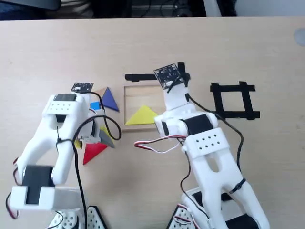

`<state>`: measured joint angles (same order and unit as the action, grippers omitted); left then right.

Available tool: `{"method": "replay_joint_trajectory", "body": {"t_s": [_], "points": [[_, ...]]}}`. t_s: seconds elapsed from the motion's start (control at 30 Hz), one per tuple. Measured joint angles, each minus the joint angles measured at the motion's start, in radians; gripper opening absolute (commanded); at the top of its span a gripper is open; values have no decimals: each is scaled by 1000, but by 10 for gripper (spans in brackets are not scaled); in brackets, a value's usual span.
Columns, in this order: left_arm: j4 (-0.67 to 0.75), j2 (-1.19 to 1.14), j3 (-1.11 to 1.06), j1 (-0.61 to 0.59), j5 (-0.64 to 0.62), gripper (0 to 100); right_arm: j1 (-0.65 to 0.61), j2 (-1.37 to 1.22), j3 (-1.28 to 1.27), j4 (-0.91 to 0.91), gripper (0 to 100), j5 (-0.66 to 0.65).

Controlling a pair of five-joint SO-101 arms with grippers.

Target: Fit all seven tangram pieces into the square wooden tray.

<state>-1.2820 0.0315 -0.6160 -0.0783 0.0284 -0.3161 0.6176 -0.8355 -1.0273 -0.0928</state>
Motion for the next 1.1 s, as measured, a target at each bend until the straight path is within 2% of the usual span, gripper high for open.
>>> {"method": "replay_joint_trajectory", "body": {"t_s": [0.1,0.33,0.53,0.6,0.67,0.9,1.0,1.1], "points": [[26,-57,26,-5,0,289,0,0,0,0,15,0],[117,-100,29,-8,91,300,0,0,0,0,15,0],[137,-100,29,5,103,302,0,0,0,0,15,0],[137,-100,29,18,100,336,0,0,0,0,15,0],[135,-100,29,26,72,364,0,0,0,0,15,0],[74,-101,29,35,-8,367,0,0,0,0,15,0],[35,-101,38,41,-98,366,0,0,-3,0,15,-17],[38,-106,48,74,-133,364,0,0,-3,0,15,-18]]}}
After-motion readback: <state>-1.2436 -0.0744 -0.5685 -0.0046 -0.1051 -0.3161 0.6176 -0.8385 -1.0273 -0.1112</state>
